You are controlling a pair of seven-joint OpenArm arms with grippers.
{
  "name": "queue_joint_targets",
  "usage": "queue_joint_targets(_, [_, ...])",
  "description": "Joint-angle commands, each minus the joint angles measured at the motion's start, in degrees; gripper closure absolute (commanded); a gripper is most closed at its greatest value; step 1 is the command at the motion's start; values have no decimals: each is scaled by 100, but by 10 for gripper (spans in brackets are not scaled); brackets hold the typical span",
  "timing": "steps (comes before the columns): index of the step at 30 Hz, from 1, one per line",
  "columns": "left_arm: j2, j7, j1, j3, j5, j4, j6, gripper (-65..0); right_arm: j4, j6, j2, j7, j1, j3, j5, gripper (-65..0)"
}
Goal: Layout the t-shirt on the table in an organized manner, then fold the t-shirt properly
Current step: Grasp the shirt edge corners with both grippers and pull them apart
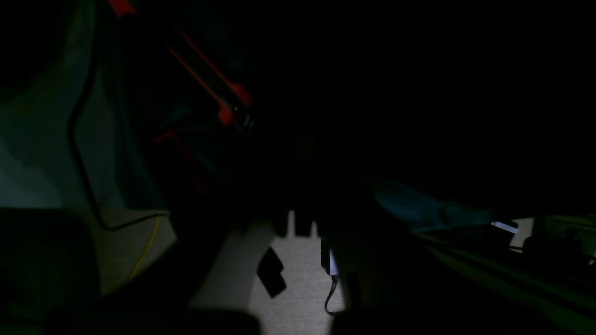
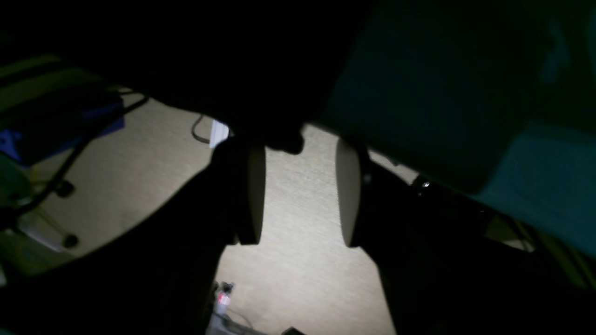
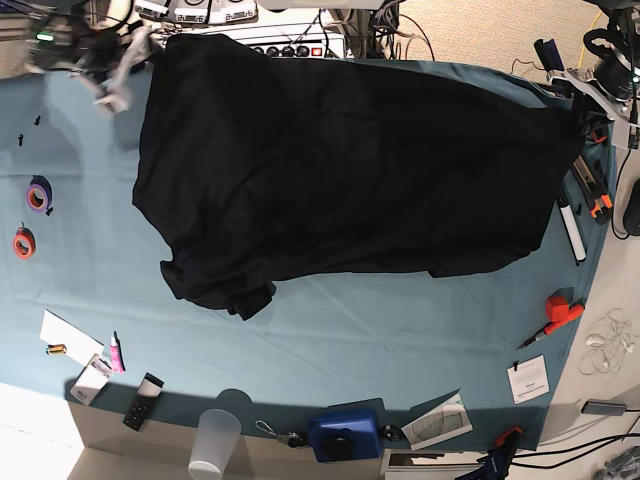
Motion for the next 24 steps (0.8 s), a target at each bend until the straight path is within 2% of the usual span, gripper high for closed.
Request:
queue_joint_targets(1, [-79,-122,22,-48,-79,83,-2,0,81,10,72,243,17,-28,140,-253])
queue_joint_targets(3, [-79,-122,22,-48,-79,83,-2,0,81,10,72,251,20,-105,289,-239])
queue_joint_targets(4, [-79,-122,22,-48,-79,81,-2,0,81,10,72,267,24,-118,393,-208])
queue_joint_targets(8, [-79,-125,22,-48,-79,81,-2,0,81,10,74,363,83,-111,673,-18])
queue_joint_targets(9, [-79,-125,22,-48,-79,81,-2,0,87,10,76,363,98,-111,798,0])
queue_joint_targets(15, [-79,-122,22,-48,-79,81,-2,0,413,10,87,44,96,179,1825,0])
queue_joint_targets(18, [-79,-122,24,-48,-79,81,-2,0,868,10,87,-79,96,697,2315,0])
queue_joint_targets(24, [-79,-125,22,-48,-81,81,-2,0,1462,10,85,-90,96,1862,2675,0])
